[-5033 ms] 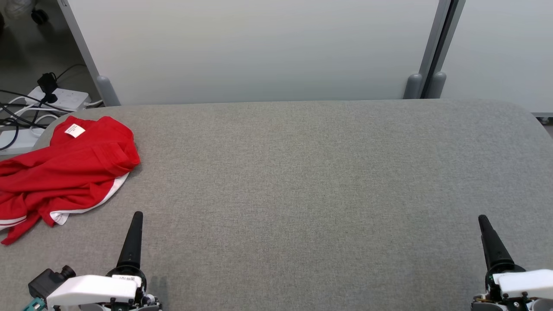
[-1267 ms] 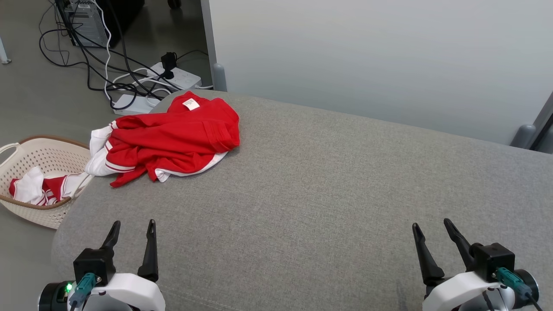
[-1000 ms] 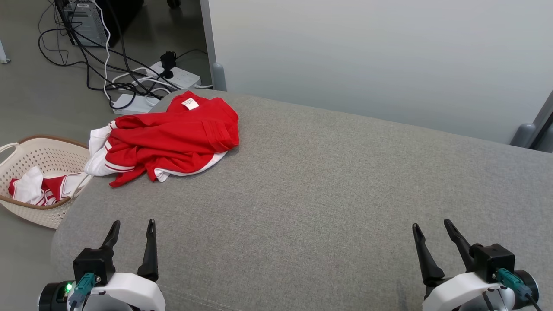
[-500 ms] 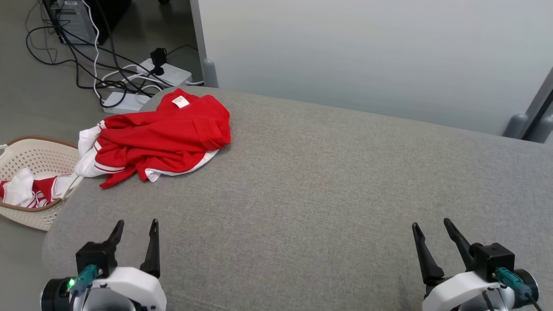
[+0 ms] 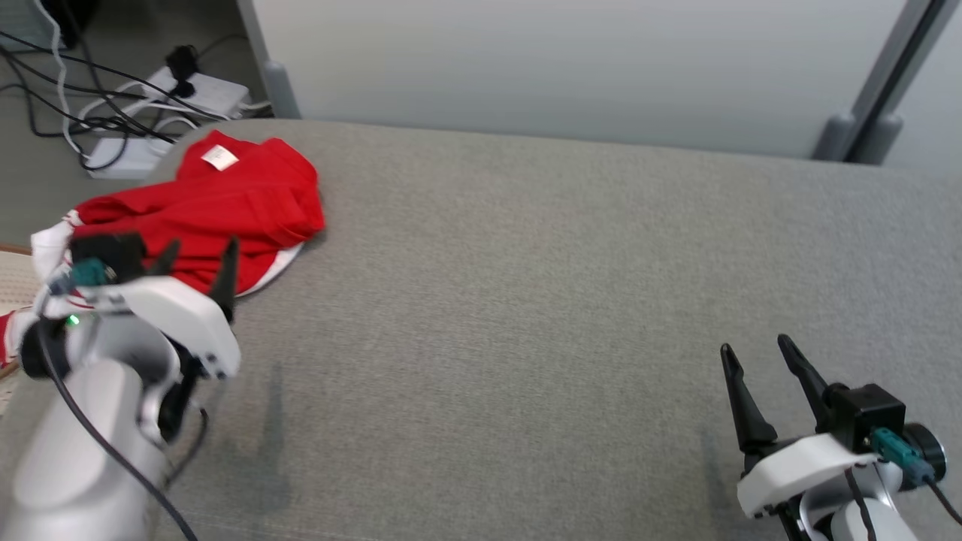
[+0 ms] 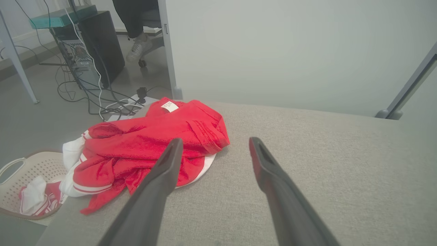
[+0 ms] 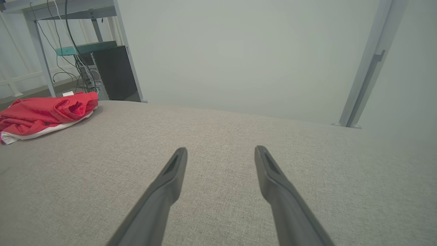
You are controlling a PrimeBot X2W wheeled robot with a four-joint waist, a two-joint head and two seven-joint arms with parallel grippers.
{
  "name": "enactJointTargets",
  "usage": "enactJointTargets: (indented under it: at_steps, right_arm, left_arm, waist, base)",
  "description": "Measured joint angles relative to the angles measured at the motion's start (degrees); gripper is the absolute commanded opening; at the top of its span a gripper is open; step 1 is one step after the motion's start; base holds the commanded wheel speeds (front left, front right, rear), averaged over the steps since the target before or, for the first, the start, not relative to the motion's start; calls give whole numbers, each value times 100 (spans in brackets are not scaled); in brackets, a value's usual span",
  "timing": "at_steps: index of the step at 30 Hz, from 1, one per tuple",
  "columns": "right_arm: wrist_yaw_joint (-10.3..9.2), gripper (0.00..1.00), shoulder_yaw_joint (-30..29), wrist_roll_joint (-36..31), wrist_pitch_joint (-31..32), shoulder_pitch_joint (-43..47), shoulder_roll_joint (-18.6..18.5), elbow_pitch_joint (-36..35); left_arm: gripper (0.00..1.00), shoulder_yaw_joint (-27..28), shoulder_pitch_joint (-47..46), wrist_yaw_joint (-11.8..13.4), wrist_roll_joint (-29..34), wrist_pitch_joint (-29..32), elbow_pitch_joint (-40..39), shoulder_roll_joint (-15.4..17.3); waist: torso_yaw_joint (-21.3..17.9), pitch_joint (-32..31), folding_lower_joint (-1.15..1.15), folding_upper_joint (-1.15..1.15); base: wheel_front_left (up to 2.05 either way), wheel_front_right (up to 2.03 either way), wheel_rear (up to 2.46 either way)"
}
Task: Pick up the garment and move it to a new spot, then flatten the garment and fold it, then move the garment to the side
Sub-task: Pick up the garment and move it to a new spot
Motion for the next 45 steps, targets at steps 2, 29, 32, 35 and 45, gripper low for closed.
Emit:
enactJointTargets:
  at_steps: [2, 29, 32, 35, 45]
  right_arm:
    - [0, 100, 8, -35, 49, -84, -13, -99]
    - [0, 100, 191, -226, 107, -1014, -24, -637]
    - [0, 100, 205, -227, 107, -1064, -4, -635]
    - [0, 100, 192, -230, 105, -1121, -3, -638]
    - [0, 100, 135, -246, 69, -1122, 13, -636]
  left_arm:
    - [100, 96, -452, -75, -101, 181, 314, 80]
    - [100, 489, -2939, -523, -700, 1501, 3122, 1152]
    - [100, 482, -2973, -441, -691, 1460, 3154, 1162]
    - [0, 446, -2997, -304, -656, 1410, 3161, 1165]
    - [0, 282, -2997, -268, -576, 978, 3039, 1167]
  waist:
    - [-123, 137, 0, 0]
    - [-1432, 2169, 0, 0]
    - [-1491, 2243, 0, 0]
    - [-1518, 2310, 0, 0]
    - [-1488, 2253, 0, 0]
  base:
    - [0, 0, 0]
    - [0, 0, 0]
    - [0, 0, 0]
    - [0, 0, 0]
    - [0, 0, 0]
